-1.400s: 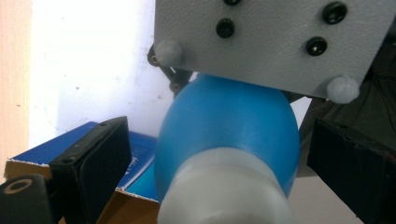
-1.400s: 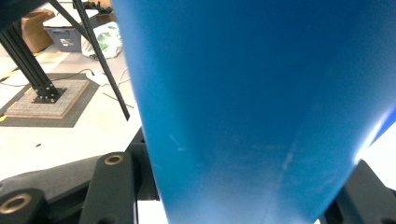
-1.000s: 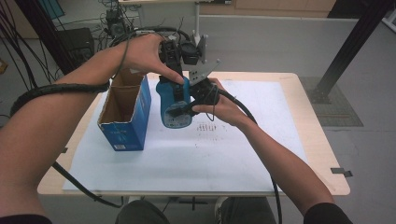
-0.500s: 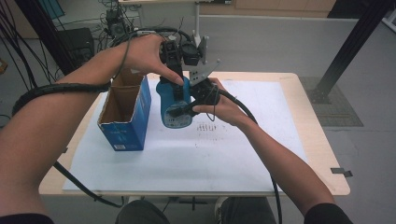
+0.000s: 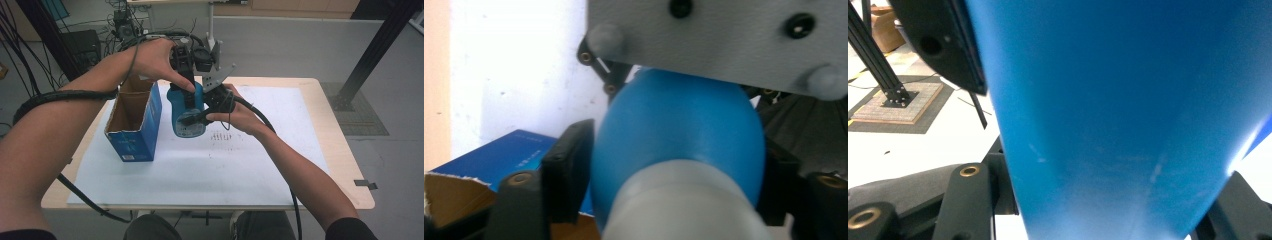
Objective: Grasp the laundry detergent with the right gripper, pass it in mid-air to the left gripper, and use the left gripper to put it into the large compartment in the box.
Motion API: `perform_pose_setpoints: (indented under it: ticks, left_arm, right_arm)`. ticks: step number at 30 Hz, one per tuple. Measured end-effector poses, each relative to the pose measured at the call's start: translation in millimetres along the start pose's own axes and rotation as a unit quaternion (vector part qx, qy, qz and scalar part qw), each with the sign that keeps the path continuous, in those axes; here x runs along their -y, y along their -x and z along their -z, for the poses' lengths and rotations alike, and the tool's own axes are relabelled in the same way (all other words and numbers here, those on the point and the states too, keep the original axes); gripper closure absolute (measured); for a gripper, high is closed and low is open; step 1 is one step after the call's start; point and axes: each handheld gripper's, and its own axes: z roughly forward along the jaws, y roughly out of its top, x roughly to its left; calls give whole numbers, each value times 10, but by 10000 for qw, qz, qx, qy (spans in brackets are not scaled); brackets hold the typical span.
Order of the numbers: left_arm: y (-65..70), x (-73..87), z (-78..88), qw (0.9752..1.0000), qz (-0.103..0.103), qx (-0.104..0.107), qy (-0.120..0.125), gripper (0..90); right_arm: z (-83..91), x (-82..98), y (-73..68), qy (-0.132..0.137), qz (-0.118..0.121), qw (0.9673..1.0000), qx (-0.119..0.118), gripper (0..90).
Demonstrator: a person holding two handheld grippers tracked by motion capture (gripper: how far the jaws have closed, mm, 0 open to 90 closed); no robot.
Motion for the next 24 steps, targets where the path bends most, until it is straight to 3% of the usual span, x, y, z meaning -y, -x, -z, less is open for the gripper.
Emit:
perform_pose_setpoints:
  ticks: [24]
  left_arm:
    - [1,5,-43,9999,-10,47,-114,368]
  right_arm:
    - [-36,16,-17,-83,-38,9999,-41,433]
